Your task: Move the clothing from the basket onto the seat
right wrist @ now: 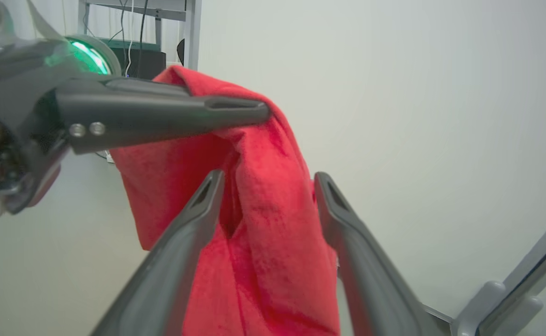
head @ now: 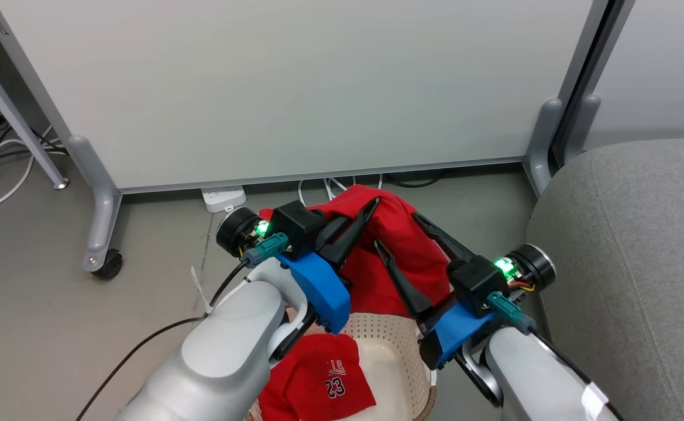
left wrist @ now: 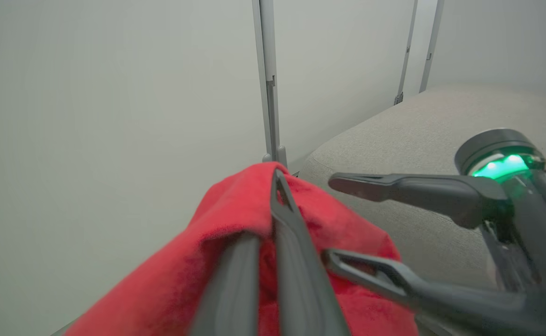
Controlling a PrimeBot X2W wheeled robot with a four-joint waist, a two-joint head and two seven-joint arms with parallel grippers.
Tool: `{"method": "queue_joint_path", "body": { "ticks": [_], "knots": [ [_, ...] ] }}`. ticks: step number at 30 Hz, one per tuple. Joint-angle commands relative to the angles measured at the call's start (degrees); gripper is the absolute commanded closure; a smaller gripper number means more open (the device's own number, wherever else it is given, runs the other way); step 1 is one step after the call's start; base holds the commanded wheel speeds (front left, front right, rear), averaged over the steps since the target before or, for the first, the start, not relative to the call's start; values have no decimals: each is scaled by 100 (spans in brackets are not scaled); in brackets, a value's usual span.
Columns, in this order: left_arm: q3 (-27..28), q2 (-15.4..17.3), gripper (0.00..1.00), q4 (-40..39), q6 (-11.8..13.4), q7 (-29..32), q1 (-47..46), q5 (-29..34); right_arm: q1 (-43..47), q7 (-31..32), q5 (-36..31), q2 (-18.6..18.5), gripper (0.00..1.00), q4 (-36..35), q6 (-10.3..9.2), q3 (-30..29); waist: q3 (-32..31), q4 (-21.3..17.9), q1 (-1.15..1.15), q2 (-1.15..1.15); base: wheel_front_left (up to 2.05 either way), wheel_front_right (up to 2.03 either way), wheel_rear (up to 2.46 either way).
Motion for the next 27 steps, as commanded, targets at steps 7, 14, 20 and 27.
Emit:
{"method": "queue_joint_path", "body": {
  "ticks": [7, 14, 20, 27],
  "knots": [
    [3, -5, 100, -42, 20, -31, -116, 18, -661, -2, -76, 104, 0, 746, -2, 241, 145, 11, 0, 0, 0, 0, 0],
    [-27, -23, 100, -62, 16, -44, -172, 19, -967, -2, -20, 187, 53, 1305, -2, 162, 239, 32, 0, 0, 0, 0, 0],
    [-41, -28, 100, -36, 12, -55, -160, 13, -1010, -2, 54, 221, 100, 1418, -2, 129, 261, 19, 0, 0, 0, 0, 0],
    [-65, -27, 100, -4, 5, -49, -166, 3, -976, -2, 195, 231, 100, 1367, -2, 192, 248, 16, 0, 0, 0, 0, 0]
  ]
}}
